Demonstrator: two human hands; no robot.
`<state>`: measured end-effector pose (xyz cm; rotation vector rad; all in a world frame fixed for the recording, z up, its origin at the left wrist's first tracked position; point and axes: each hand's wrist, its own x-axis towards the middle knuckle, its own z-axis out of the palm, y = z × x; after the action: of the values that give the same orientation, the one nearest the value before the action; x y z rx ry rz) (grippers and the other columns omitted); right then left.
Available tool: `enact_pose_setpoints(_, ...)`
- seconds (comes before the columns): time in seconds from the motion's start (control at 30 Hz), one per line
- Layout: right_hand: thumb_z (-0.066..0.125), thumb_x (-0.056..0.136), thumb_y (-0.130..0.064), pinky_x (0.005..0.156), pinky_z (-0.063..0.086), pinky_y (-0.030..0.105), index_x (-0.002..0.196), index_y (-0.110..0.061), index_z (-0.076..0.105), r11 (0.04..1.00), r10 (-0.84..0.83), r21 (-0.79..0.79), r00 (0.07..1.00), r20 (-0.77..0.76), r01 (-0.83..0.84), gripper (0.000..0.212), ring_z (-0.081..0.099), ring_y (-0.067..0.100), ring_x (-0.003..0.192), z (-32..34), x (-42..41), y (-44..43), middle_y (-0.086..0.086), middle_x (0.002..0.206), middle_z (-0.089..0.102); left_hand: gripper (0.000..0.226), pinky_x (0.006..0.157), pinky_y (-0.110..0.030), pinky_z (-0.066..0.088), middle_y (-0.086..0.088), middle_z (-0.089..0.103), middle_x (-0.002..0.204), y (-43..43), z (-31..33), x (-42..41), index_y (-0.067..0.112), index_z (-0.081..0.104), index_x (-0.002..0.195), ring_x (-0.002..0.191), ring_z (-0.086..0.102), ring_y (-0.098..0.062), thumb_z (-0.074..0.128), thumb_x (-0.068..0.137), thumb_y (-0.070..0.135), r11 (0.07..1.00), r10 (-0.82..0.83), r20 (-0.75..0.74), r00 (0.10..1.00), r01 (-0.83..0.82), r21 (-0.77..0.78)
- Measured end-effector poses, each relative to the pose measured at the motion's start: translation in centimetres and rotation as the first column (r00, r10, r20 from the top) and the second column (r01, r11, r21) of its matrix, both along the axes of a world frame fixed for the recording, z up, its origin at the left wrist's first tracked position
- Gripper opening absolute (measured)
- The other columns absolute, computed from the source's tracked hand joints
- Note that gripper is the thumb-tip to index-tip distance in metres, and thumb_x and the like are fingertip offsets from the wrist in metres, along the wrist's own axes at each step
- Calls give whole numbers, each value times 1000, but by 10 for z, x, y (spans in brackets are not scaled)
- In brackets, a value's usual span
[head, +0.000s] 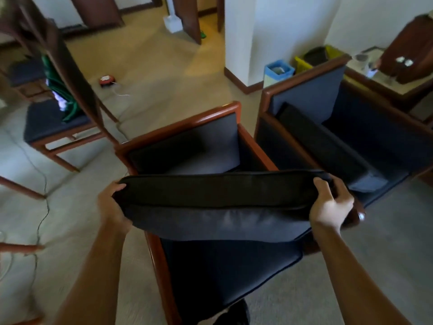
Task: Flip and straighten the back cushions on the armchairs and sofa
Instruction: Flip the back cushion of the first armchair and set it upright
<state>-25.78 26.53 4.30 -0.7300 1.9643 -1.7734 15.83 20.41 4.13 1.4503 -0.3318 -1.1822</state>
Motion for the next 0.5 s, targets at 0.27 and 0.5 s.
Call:
enact_pose_setpoints(0.27, 64, 89, -24, 66, 45, 5, 103, -19, 73, 985, 173, -20, 985, 6, -172, 18, 63, -2, 81, 23, 22, -144, -12, 87, 69, 19, 70, -31, 52, 11, 71, 63, -56, 10, 13, 20, 63, 81, 78, 64, -13, 51, 94, 13, 978, 188, 51, 981, -183, -102)
enact_pose_setpoints(0.5, 65, 83, -29, 74, 48, 17, 102, -15, 77, 958, 284, -17, 958, -32, -285, 27, 65, 7, 82, 18, 48, -268, -11, 85, 70, 11, 69, -30, 55, 4, 70, 69, -113, 6, 40, 19, 64, 79, 74, 66, -15, 57, 87, 18, 949, 297, -2, 955, -296, -110)
